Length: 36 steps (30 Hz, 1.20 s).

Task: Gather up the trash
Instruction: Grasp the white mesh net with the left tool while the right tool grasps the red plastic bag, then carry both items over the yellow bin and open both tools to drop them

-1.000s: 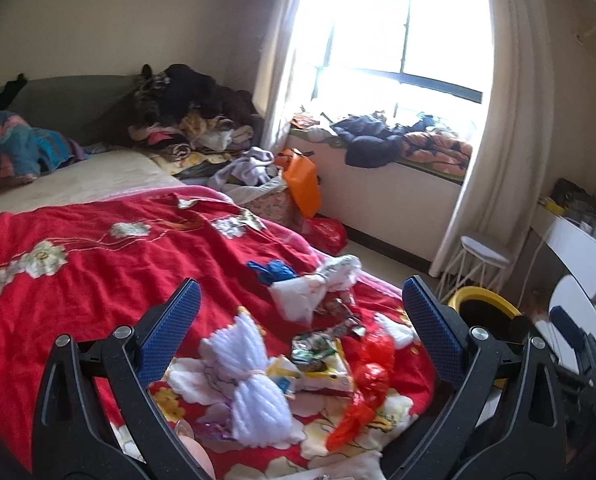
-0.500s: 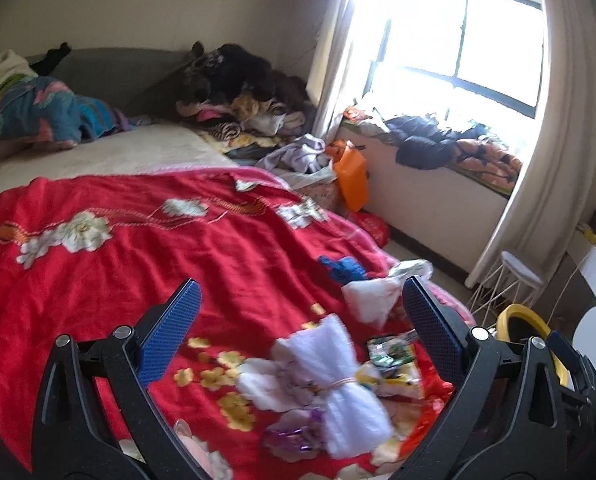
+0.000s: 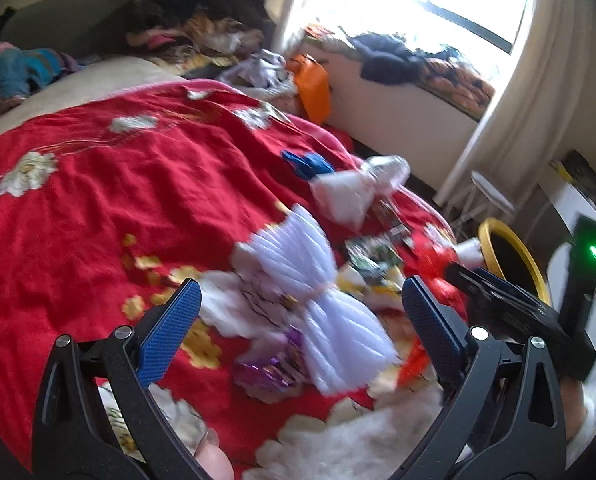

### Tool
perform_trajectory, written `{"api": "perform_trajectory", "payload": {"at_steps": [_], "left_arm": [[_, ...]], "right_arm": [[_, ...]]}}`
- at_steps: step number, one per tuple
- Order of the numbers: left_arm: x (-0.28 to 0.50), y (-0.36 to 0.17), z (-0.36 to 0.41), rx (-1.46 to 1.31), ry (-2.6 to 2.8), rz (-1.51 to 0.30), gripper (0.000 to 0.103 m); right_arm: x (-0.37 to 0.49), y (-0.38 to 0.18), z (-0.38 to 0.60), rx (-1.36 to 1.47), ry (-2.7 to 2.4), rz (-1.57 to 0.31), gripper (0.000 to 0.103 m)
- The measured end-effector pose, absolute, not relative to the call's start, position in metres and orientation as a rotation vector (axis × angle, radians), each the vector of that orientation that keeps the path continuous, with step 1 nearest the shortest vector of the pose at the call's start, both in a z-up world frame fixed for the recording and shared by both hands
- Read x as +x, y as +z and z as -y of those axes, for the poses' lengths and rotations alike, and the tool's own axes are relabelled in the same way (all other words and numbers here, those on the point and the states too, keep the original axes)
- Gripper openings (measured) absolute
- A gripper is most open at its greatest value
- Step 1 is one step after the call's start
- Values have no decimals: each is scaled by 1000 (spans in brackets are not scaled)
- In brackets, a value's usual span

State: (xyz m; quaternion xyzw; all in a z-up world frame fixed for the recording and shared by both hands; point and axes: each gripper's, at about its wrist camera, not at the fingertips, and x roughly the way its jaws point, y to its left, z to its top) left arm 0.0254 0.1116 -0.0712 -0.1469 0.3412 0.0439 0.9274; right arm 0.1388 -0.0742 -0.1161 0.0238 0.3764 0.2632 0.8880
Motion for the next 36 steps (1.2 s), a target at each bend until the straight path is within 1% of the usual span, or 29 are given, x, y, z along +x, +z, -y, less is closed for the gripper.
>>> {"api": "perform_trajectory", "payload": {"at_steps": [2,6,7,8,9,10,11,13,15,17,20,29,36], "left_arm": [[28,-75,-104,-282,64,-721,90],[36,-88,-90,-233,31,-785,76],[37,-91,-89,-226,30,-800,70],[38,-94,-88,-223,28,-814,66],[40,-97,-87,-222,29,-826,56],[40,-98,-87,-220,28,-834,49],[41,-100,-87,-217,29,-840,45],[41,-102,-88,-214,31,-849,30],[41,-102,-89,-220,33,-851,25],[38,-98,-91,-222,35,-829,22],[34,-88,-95,-229,38,-777,21],[31,-58,-105,-254,53,-684,21],[36,-41,-89,-233,-2,-653,21]], "right_arm": [[145,-122,72,50,572,-814,58],[149,-130,71,77,593,-834,47],[150,-131,72,90,601,-837,41],[150,-132,72,97,603,-838,36],[150,-132,73,104,609,-836,34],[148,-131,73,106,617,-835,28],[147,-131,74,107,623,-830,24],[146,-129,74,111,629,-824,20],[145,-127,76,119,633,-813,17],[142,-123,78,130,641,-798,14],[139,-116,82,148,654,-768,12],[135,-90,98,205,681,-669,11],[131,-67,114,200,639,-573,11]]}}
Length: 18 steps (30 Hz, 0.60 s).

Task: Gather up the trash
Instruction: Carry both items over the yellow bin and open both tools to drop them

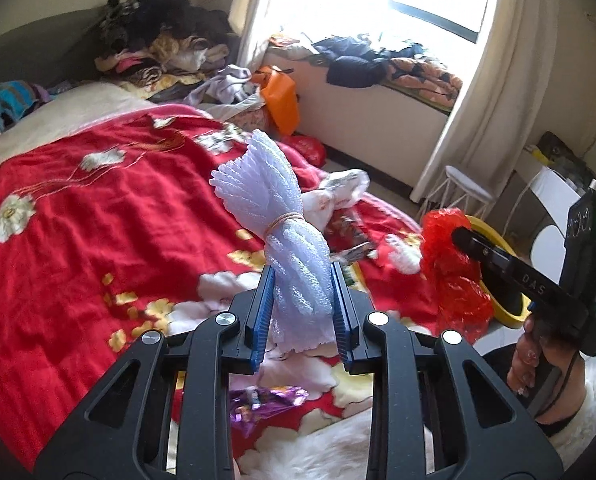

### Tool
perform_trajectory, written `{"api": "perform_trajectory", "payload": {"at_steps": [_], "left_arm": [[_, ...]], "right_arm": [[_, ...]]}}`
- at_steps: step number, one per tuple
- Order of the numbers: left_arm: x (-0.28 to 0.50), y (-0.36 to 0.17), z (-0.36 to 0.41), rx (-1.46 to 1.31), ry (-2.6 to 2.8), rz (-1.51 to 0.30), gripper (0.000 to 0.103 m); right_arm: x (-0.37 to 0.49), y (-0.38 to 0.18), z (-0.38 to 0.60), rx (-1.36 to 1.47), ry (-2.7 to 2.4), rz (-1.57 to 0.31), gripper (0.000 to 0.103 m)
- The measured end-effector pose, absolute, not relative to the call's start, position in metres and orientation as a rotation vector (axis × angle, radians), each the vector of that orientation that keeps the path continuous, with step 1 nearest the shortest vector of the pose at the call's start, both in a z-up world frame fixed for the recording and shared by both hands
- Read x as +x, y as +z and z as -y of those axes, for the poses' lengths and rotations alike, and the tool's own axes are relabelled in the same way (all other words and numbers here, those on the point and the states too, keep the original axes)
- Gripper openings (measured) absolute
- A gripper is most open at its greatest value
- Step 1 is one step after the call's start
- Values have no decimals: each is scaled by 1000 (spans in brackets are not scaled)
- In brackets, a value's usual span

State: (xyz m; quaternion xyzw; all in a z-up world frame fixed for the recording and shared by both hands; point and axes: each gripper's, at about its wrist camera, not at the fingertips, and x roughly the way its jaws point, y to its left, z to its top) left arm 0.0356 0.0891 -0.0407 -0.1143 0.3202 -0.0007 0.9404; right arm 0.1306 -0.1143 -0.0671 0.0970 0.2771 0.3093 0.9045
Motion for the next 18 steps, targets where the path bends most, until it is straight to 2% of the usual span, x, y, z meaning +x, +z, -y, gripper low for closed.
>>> {"api": "perform_trajectory", "payload": {"at_steps": [18], "left_arm": [[54,-22,-2,-128,-214,-615,21]], "right_arm": [[142,-46,202,286,420,-417,11]]}}
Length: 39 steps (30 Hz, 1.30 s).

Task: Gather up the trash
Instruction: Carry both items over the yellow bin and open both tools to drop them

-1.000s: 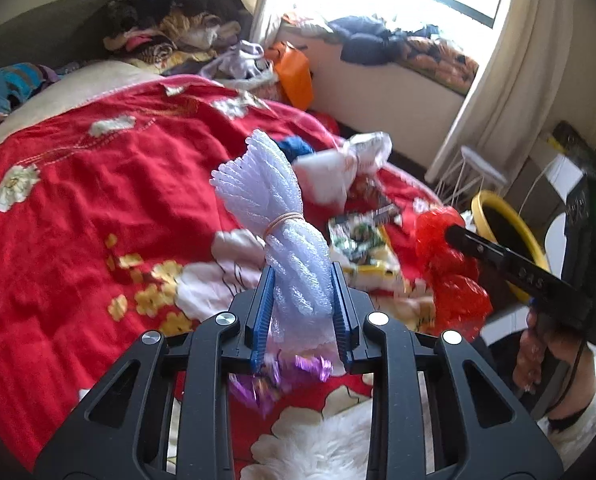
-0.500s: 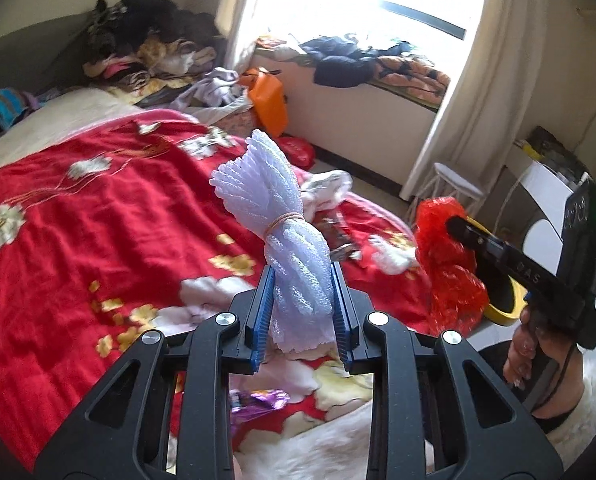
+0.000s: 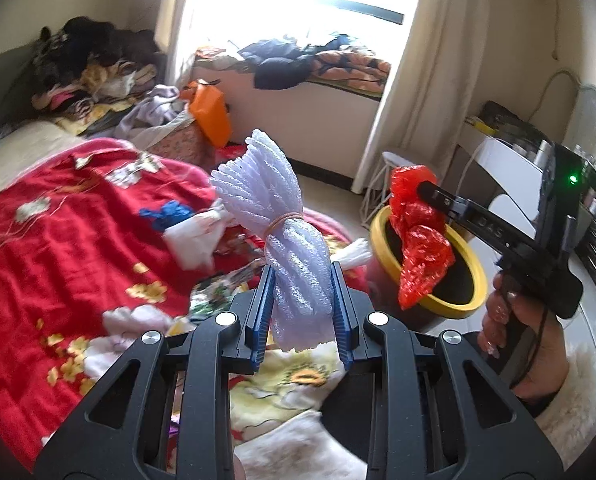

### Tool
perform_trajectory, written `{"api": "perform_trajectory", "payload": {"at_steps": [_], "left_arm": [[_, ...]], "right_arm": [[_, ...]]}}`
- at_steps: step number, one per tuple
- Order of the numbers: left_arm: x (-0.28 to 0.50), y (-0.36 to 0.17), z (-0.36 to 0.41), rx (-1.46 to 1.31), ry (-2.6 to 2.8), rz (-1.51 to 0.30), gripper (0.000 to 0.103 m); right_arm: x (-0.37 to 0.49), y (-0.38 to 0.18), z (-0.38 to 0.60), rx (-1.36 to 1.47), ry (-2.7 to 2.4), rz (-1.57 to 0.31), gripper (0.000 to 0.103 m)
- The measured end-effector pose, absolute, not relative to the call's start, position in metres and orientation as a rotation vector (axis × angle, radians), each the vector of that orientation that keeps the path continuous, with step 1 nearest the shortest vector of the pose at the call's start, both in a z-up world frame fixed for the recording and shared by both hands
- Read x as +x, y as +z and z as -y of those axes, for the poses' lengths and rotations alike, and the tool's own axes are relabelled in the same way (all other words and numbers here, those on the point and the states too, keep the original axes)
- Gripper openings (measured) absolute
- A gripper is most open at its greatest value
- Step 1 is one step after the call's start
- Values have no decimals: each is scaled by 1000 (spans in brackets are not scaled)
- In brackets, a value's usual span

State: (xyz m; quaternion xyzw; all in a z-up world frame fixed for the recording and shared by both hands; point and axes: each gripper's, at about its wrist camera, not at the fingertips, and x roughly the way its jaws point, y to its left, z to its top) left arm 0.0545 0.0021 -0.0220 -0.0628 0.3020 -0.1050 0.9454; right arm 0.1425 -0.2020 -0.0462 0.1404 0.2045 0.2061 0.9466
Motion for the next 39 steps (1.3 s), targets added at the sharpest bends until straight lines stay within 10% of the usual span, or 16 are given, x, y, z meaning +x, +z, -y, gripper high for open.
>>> {"api": "perform_trajectory", "payload": {"at_steps": [39], "left_arm": [[133,-41,148,-7,-506,-681,21]], "right_arm": [[164,-89,374,537,40,-408,10]]}}
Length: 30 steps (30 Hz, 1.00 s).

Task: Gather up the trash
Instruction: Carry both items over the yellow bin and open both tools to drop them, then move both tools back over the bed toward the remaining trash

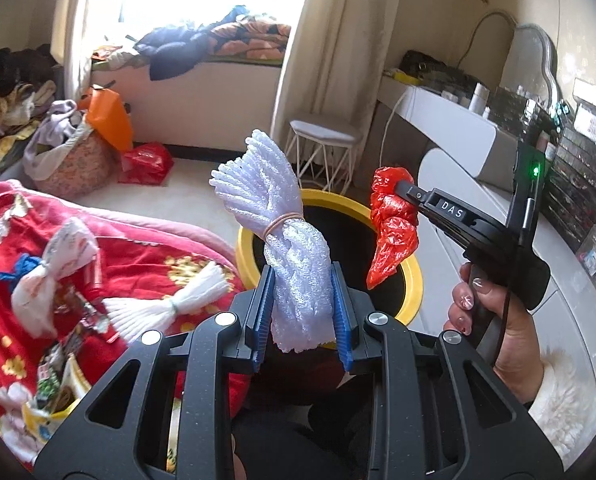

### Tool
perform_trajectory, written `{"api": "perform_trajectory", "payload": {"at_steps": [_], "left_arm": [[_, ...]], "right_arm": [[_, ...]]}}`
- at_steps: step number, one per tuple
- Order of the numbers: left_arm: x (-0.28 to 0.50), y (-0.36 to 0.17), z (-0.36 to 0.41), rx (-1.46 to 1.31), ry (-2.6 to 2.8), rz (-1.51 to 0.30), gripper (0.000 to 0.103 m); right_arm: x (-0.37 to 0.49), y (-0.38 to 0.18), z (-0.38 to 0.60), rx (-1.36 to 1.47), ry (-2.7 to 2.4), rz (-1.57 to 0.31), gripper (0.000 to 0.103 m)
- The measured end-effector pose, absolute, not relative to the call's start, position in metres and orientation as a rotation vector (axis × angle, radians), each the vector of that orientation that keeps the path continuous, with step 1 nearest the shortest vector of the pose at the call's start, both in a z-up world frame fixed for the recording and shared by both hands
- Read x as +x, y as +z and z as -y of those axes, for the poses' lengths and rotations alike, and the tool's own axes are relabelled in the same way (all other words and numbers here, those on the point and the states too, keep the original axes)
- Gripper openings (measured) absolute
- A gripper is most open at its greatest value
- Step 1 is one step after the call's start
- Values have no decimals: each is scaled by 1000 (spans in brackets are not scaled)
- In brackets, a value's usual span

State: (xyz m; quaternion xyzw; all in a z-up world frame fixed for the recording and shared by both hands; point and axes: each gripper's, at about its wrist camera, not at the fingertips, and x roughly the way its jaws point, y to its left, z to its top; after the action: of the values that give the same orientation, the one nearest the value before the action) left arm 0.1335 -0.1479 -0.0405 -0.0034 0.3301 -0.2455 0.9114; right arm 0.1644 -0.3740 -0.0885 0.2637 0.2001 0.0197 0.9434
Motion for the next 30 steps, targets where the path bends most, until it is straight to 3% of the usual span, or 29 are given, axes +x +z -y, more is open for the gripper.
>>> {"api": "perform_trajectory", "payload": {"at_steps": [18,21,23,25,27,30], "left_arm": [[181,-75,196,49,-578,-822,24],[186,-77,196,39,-575,-824,37],[187,-76,193,26,-573,-816,46],[186,-73,189,3,-570,-799,63],[184,-69,184,-16,-569,-779,74],[180,-63,176,-30,-557,-743,79]], "right_arm": [[182,-109,392,597,46,-516,13],[182,-113,396,618,33,-530,22],[182,-114,398,635,26,-532,34],[182,-113,399,640,15,-531,38],[182,-112,397,634,7,-528,40],[181,-110,391,609,2,-521,46]]}}
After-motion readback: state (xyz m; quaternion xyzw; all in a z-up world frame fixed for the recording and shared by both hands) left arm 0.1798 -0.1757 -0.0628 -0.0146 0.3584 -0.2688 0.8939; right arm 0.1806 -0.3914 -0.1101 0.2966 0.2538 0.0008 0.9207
